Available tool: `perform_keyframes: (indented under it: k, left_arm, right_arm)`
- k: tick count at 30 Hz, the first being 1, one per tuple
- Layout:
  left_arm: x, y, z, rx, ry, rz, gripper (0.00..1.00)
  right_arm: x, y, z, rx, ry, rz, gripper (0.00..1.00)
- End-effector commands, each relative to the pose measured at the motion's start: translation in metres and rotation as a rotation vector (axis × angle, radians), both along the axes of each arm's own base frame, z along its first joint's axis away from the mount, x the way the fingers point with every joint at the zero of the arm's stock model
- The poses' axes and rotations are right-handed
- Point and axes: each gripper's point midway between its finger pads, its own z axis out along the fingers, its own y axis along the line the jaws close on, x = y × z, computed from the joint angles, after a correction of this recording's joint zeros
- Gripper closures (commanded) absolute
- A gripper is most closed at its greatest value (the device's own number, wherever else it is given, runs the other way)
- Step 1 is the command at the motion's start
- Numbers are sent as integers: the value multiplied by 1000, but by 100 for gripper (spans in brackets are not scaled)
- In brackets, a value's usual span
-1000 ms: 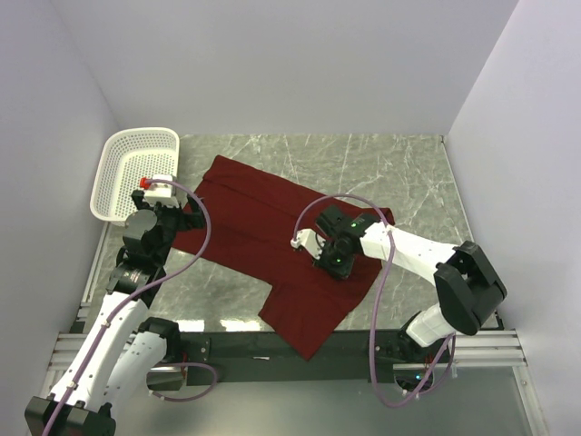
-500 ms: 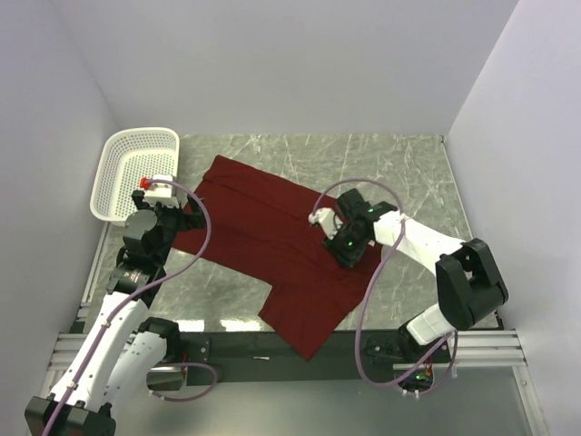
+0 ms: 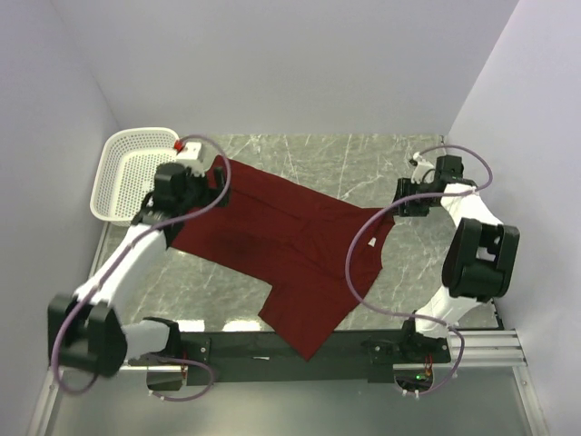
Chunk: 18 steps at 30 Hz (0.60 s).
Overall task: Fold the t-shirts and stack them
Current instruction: Fold the tshirt
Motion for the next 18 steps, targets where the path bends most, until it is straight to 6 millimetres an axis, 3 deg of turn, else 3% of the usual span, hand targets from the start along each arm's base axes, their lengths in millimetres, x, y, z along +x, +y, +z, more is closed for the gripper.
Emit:
perform_keyframes:
  k: [1,2,3,4,5,7,8,14,18]
  left_arm:
    - [25,-27,10,-107,55,-78,4]
    - [33,-28,13,-113,48,-68,4]
    - [44,-27,1,-108,69,-56,4]
    - [52,-25,2,-111,66,-43,4]
    - [59,-25,-13,-114,106,-45,5]
    - [69,-25,-16,-127,124,-52,8]
    - [71,-27,-27,-131,156,-65,9]
    - [69,-28,-39,-120,189,-80,9]
    - [65,-30,-41,-130,196,-91,8]
  right_arm:
    - [9,7,-10,158,50,-61,45]
    - [10,5,-19,173,78,-76,44]
    - [16,3,-20,178,71,-82,44]
    - [19,0,-22,184,77,-99,44]
    - [20,-1,-29,190,96,-109,44]
    - [31,-2,-29,202,97,-124,44]
    - [34,-2,-32,211,105,-128,44]
    - [37,10,-26,294,94,-114,50]
    - [36,17,-35,355,144,-131,57]
